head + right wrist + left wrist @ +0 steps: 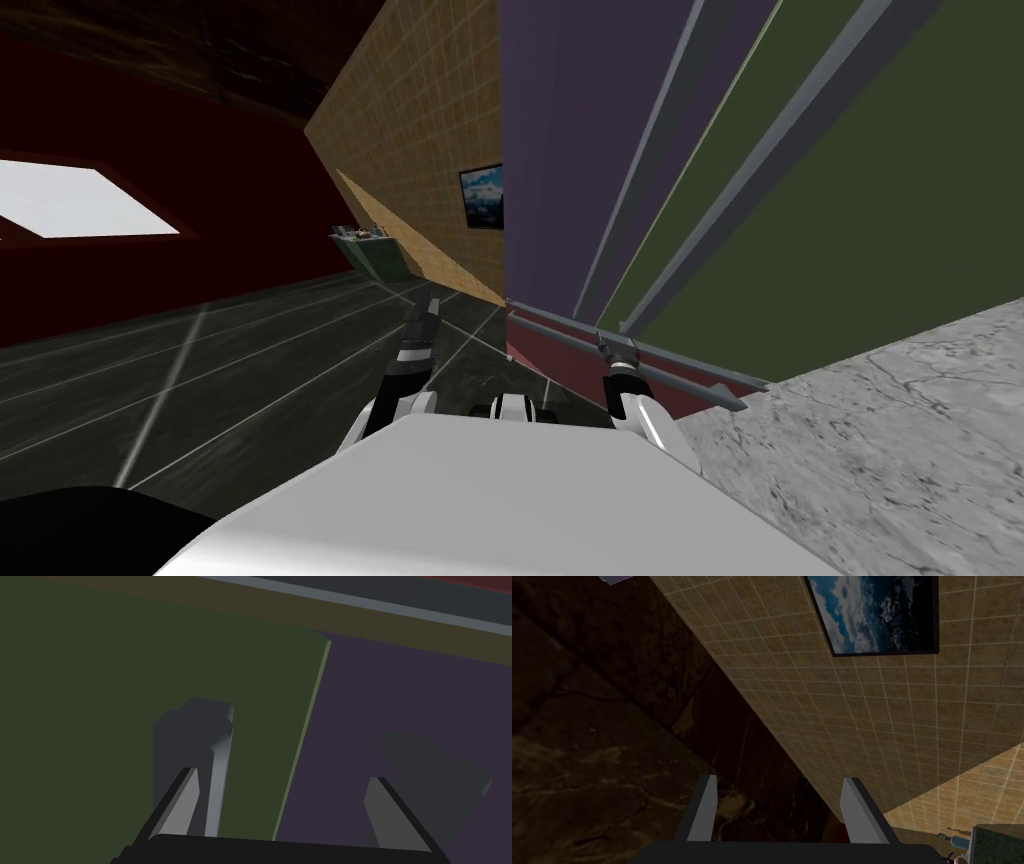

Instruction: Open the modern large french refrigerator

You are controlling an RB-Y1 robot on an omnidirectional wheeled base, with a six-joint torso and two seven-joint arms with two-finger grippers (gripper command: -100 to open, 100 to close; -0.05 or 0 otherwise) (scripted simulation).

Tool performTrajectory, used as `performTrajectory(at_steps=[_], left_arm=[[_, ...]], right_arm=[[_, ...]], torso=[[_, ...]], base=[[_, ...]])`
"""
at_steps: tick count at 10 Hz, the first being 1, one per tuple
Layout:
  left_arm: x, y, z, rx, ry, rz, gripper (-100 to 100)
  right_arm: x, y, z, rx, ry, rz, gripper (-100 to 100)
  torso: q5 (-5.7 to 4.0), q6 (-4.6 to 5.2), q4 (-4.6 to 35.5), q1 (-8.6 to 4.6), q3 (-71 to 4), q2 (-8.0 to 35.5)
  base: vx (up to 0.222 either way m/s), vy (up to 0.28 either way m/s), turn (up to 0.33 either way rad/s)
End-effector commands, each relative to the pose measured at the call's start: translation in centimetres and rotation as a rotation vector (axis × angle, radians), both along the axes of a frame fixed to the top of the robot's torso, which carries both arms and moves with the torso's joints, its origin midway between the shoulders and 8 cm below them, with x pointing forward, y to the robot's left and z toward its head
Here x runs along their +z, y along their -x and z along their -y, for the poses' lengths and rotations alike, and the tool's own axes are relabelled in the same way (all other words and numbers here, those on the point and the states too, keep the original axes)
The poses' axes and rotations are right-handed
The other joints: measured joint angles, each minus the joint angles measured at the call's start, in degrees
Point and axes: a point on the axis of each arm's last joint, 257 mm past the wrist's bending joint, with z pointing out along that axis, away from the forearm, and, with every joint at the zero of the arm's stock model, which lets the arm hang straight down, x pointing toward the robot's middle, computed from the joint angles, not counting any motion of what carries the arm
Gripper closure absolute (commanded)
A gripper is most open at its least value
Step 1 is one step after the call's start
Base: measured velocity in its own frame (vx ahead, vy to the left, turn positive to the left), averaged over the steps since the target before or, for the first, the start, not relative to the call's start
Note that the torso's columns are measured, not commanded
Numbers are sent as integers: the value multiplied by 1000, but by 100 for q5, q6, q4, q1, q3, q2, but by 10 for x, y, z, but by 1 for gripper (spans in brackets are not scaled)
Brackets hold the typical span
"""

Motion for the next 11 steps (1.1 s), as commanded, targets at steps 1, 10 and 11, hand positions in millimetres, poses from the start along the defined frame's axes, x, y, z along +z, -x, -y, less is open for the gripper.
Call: performTrajectory(at_steps=[1, 10, 11], left_arm=[[0, 0, 0, 0, 0, 0, 0], [0, 0, 0, 0, 0, 0, 0], [0, 0, 0, 0, 0, 0, 0]], right_arm=[[-4, 0, 9, -33, 51, -22, -100], [-5, 2, 43, -158, 269, -94, -100], [-4, 2, 46, -170, 289, -99, -100]], torso=[[1, -2, 0, 4, 0, -1], [1, 0, -1, 2, -2, -3], [1, 1, -1, 1, -3, -4]], base=[[15, 23, 67], [6, 32, 136], [6, 34, 113]])
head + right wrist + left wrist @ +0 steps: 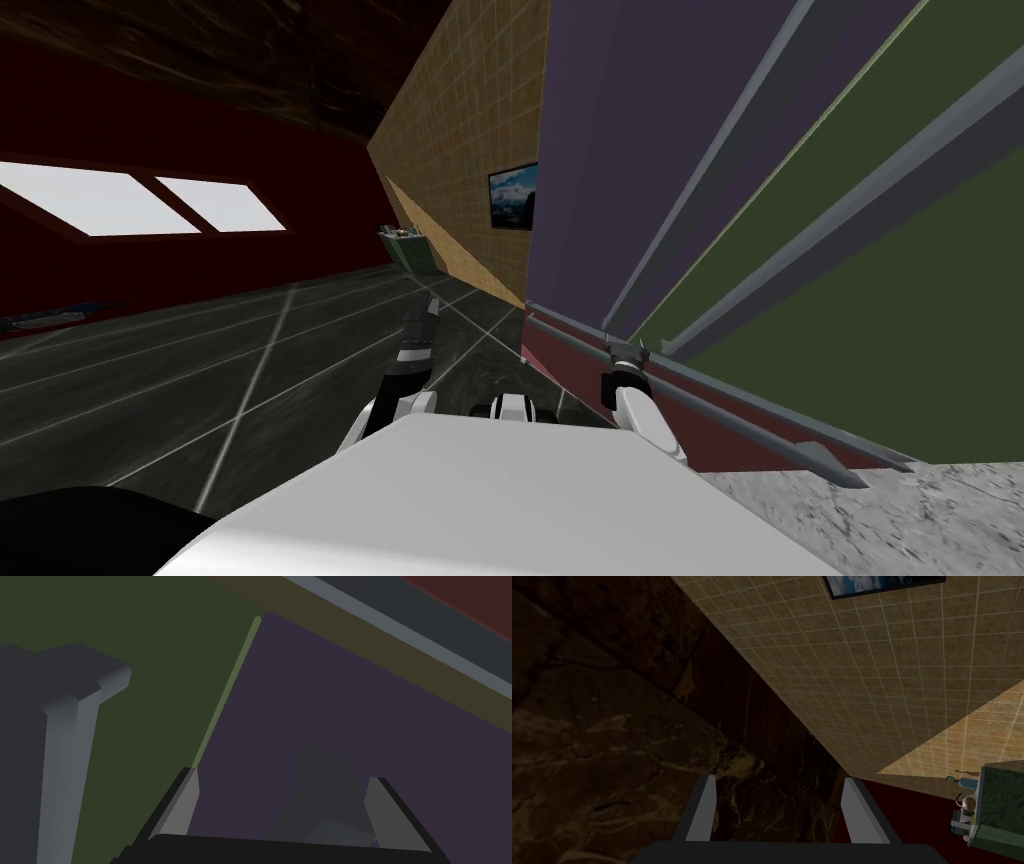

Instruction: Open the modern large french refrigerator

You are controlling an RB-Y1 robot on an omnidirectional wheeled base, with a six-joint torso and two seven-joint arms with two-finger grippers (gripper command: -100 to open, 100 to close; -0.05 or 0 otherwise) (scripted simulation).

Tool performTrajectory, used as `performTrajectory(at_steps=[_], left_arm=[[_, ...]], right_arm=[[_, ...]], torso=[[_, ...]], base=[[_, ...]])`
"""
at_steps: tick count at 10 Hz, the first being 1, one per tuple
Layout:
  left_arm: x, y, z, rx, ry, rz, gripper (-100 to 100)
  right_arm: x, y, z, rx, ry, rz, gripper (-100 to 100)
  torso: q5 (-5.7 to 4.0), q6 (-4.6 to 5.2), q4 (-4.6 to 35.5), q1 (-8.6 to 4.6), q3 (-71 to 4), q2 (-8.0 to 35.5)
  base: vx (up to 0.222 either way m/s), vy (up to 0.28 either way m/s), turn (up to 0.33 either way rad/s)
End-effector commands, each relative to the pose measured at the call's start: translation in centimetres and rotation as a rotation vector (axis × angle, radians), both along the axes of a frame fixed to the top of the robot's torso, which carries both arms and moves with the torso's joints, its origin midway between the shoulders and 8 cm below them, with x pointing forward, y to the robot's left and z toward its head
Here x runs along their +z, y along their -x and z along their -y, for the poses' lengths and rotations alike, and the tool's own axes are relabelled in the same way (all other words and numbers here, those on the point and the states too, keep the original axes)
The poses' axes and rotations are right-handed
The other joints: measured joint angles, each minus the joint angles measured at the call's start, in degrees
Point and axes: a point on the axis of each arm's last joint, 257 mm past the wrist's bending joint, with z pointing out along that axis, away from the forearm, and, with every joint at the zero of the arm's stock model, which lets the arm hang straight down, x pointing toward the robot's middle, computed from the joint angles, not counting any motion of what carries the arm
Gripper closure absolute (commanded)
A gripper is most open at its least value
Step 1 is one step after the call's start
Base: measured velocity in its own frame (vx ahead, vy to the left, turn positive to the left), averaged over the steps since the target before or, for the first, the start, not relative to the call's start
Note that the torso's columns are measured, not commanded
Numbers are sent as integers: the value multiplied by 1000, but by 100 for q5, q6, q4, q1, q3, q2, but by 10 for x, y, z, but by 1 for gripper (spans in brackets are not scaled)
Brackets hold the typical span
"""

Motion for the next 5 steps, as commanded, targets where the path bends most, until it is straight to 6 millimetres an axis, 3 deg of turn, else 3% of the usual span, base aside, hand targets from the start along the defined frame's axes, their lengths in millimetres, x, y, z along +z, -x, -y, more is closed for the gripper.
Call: performTrajectory(at_steps=[1, 5], left_arm=[[0, 0, 0, 0, 0, 0, 0], [0, 0, 0, 0, 0, 0, 0]], right_arm=[[1, 1, 6, -32, 51, -15, -100], [-3, 1, 6, -57, 65, -25, -100]], torso=[[0, 0, 0, -1, 1, 2], [-1, 0, 1, -2, 2, 3]], base=[[11, 32, 112], [7, 23, 72]])
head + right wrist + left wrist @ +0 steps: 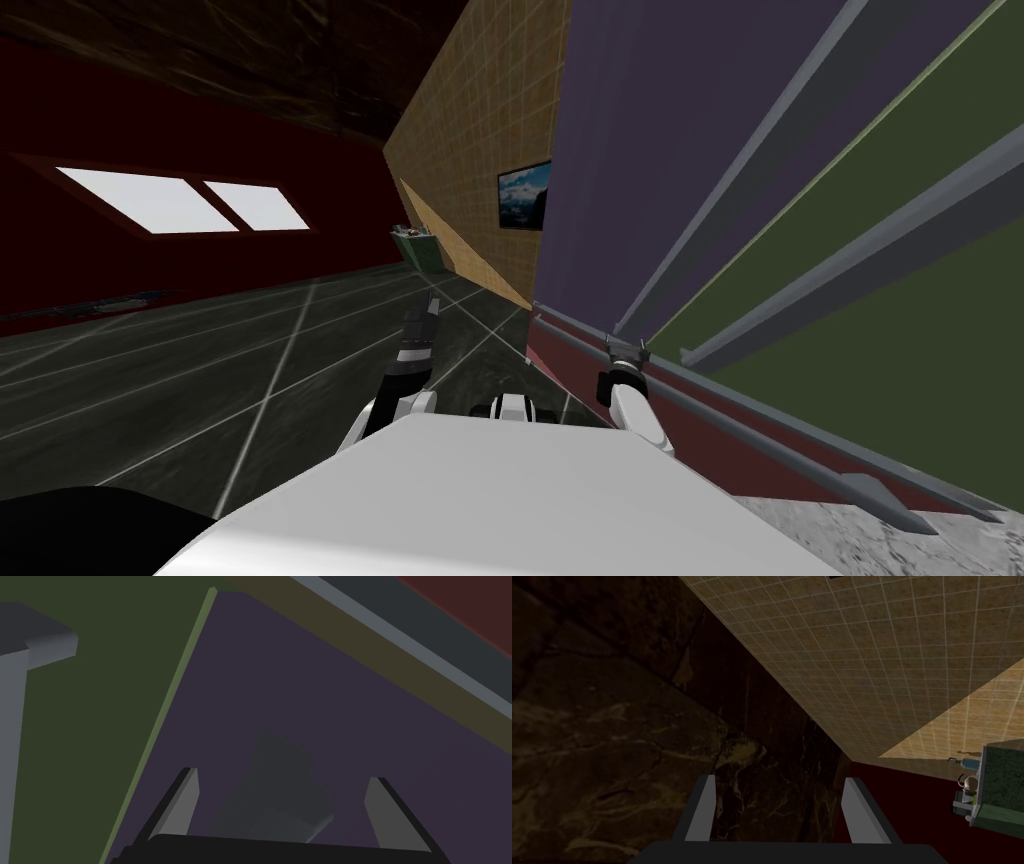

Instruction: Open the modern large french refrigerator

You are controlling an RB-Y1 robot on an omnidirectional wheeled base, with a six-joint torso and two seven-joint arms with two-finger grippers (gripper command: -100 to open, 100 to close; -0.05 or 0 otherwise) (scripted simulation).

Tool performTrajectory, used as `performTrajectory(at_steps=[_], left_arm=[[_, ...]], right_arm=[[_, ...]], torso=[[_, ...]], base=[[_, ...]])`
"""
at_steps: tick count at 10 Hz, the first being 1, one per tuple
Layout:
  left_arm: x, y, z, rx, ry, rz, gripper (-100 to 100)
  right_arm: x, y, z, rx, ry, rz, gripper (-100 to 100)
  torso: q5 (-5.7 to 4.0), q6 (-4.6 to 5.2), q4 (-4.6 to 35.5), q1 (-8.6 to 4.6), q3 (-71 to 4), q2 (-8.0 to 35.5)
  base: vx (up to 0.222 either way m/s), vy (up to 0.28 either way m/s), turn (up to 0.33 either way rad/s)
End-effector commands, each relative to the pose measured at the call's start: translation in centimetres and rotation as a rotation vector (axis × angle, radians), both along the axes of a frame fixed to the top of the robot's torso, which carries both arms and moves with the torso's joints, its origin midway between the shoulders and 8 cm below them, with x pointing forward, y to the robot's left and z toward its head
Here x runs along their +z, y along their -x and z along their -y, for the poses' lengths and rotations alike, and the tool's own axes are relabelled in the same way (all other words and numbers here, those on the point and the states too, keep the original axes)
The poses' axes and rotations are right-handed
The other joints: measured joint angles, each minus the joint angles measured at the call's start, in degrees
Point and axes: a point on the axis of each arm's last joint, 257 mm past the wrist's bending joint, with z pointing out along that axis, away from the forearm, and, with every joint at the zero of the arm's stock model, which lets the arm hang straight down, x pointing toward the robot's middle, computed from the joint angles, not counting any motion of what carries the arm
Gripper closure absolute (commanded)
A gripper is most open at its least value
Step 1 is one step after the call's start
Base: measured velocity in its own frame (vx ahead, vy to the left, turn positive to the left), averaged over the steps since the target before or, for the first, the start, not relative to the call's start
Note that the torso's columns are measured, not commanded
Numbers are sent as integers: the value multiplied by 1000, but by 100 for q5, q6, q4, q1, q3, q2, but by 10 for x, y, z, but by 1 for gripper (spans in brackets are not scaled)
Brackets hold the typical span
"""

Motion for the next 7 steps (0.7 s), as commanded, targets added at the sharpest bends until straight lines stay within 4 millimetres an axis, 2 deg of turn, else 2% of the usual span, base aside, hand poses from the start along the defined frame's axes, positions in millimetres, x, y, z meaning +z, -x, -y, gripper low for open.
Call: performTrajectory(at_steps=[1, 3, 4, 5, 6, 7], left_arm=[[0, 0, 0, 0, 0, 0, 0], [0, 0, 0, 0, 0, 0, 0], [0, 0, 0, 0, 0, 0, 0], [0, 0, 0, 0, 0, 0, 0], [0, 0, 0, 0, 0, 0, 0], [0, 0, 0, 0, 0, 0, 0]], right_arm=[[3, -1, 1, 7, 1, -1, -100], [4, -1, 3, 6, -1, 1, -100], [0, 0, 0, -1, 0, -1, 100], [3, 0, 3, 2, 6, -1, 100], [5, 12, 13, -53, 3, 5, 100], [5, 12, 13, -53, 3, 5, 100]], torso=[[-1, 2, 0, -5, 0, 1], [-4, 0, -8, -14, -18, -28], [-1, -1, -2, 1, -3, -1], [-1, -12, 4, 24, 23, 36], [7, -3, 10, 19, 17, 25], [24, 26, 9, 51, 3, 10]], base=[[69, -22, -56], [87, -30, -33], [-66, 32, 59], [-43, 18, 11], [57, 146, -104], [56, 203, -147]])
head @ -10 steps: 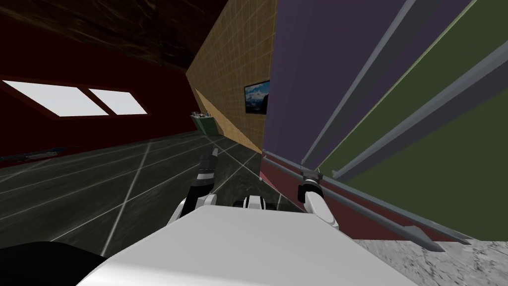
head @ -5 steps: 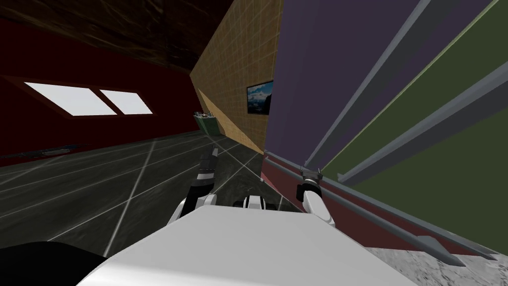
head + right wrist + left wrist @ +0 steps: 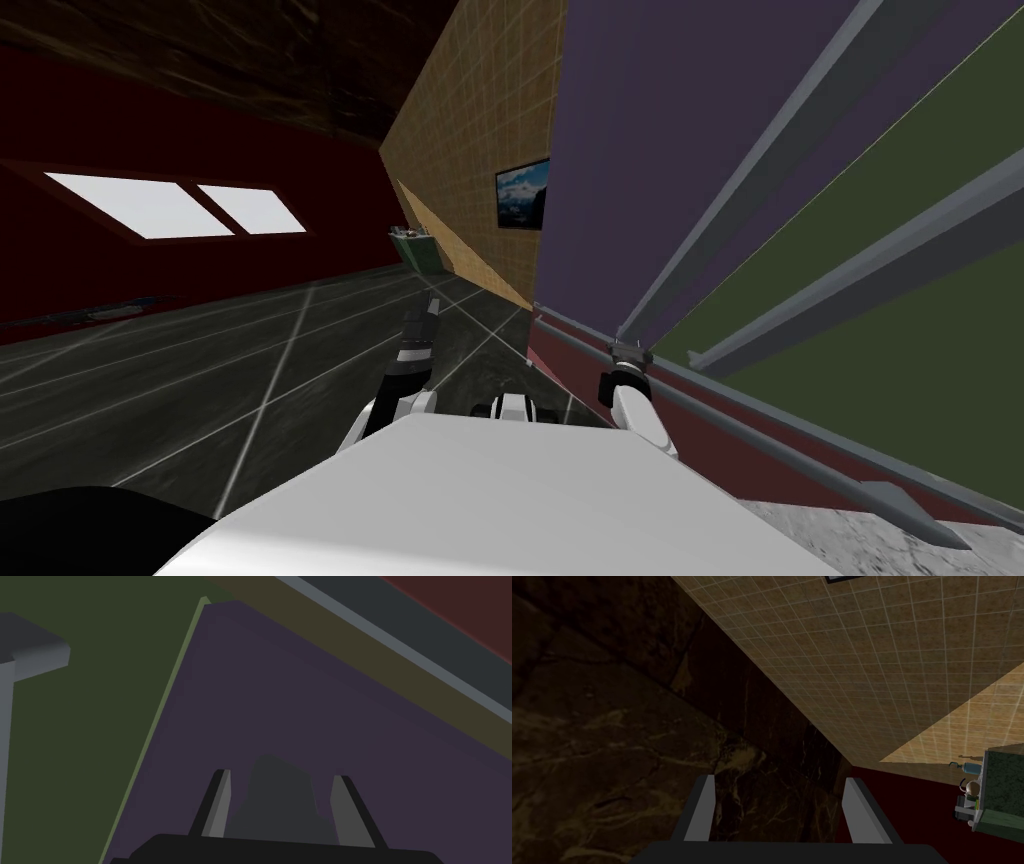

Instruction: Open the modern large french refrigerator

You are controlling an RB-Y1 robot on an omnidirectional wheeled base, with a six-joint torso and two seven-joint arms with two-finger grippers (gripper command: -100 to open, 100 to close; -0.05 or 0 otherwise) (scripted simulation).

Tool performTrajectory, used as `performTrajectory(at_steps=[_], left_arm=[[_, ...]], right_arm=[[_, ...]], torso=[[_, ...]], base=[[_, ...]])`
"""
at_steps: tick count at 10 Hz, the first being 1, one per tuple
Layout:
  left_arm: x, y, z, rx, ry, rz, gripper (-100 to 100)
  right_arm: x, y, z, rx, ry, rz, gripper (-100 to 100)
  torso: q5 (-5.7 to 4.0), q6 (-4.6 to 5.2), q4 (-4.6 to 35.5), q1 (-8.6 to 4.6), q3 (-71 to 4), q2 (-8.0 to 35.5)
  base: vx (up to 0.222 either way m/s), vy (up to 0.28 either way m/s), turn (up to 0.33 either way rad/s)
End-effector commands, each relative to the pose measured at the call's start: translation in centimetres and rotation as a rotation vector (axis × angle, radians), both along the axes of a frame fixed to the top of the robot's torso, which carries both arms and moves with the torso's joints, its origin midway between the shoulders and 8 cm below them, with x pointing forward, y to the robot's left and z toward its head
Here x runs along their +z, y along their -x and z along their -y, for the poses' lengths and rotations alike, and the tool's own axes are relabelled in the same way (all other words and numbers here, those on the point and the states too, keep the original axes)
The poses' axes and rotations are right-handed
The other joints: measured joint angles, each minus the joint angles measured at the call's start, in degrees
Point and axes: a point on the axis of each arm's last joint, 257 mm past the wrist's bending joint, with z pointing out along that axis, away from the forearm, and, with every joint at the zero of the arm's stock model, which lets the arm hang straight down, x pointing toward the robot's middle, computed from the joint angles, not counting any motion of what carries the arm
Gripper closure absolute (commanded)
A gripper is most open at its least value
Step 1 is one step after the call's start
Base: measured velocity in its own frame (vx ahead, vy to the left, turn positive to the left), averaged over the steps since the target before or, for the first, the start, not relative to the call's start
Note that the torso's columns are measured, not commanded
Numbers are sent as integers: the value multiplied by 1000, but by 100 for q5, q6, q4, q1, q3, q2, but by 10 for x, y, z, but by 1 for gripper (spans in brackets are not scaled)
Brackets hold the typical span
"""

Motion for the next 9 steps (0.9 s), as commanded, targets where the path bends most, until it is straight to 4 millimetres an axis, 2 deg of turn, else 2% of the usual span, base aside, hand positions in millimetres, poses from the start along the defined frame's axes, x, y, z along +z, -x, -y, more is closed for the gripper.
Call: performTrajectory(at_steps=[1, 4, 8, 9], left_arm=[[0, 0, 0, 0, 0, 0, 0], [0, 0, 0, 0, 0, 0, 0], [0, 0, 0, 0, 0, 0, 0], [0, 0, 0, 0, 0, 0, 0]], right_arm=[[4, 12, 12, -59, 3, 6, 100], [7, 32, 26, -138, 2, 10, 100], [10, 60, 45, -246, 0, 9, 100], [4, 57, 43, -229, -6, -1, 100]], torso=[[1, -16, 0, 3, 2, 5], [5, -52, 7, 9, -1, -1], [17, -36, 19, -11, 0, 7], [16, -25, 19, -2, 8, 22]], base=[[35, 225, -113], [29, 291, -130], [36, 253, -118], [4, 133, -50]])
